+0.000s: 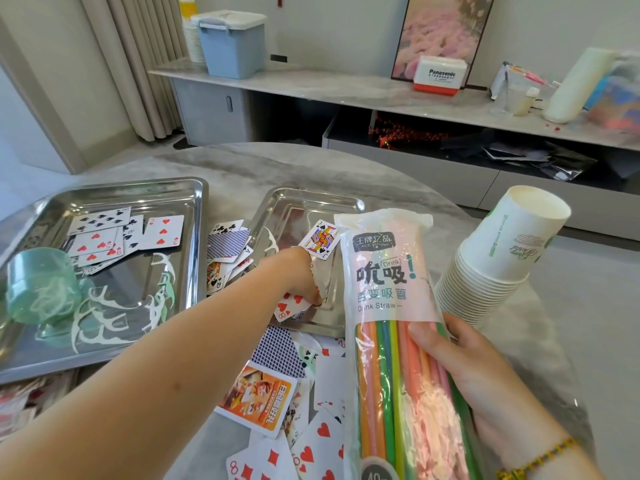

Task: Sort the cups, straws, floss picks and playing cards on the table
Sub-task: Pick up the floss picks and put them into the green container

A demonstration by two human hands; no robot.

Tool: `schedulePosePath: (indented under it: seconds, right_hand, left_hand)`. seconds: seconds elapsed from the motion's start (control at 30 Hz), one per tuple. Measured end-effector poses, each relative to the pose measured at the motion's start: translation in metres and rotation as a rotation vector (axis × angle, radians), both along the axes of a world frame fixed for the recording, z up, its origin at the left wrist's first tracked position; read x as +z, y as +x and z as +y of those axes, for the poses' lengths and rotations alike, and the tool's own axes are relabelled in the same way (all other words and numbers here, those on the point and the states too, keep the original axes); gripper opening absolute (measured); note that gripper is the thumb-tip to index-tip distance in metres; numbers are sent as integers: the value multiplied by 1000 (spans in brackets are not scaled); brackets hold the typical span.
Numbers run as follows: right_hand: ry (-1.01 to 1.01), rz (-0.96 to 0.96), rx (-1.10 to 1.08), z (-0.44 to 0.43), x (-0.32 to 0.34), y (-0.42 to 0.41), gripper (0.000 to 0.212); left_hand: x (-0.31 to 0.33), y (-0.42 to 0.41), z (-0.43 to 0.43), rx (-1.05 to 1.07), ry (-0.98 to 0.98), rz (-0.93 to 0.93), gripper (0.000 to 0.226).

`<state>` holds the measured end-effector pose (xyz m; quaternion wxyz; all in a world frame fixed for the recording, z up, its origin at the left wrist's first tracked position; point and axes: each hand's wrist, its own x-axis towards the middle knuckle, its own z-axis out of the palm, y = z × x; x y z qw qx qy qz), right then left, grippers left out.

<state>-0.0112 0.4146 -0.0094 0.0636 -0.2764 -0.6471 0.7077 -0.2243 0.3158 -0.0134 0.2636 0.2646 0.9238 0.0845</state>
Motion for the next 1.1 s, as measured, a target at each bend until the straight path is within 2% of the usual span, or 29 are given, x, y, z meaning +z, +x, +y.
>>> schedulePosePath:
  seconds: [0.23, 0.37, 0.5, 0.63, 0.73, 0.8, 0.93, 1.0, 1.1]
  right_hand:
    - [-11, 9, -32, -2, 5, 0, 113]
    - [-19, 4, -49, -3, 9, -1, 110]
    - [-40, 12, -86, -7, 13, -1, 80]
    - [-80, 11, -131, -7, 14, -1, 53]
    - [-75, 2, -129, -7, 13, -2, 47]
    - [-63, -8, -133, -8, 12, -2, 49]
    - [-49, -8, -144, -7, 11, -2, 45]
    - [-36, -8, -147, -6, 10, -3, 50]
    - [-23, -15, -164, -7, 8, -5, 52]
  left_hand:
    - [-1, 3, -5, 48, 87, -26, 39]
    - [5, -3, -13, 144, 253, -77, 30]
    - [14, -6, -30, 185, 304, -53, 30]
    - [12, -11, -51, 222, 211, -16, 29]
    - [9, -11, -61, 224, 89, 23, 30]
    - [10, -9, -59, 182, 32, 108, 33]
    - [10, -4, -38, -51, -80, 496, 51]
    - [5, -3, -20, -203, -13, 509, 52]
    - [-8, -3, 5, -421, 1, 413, 54]
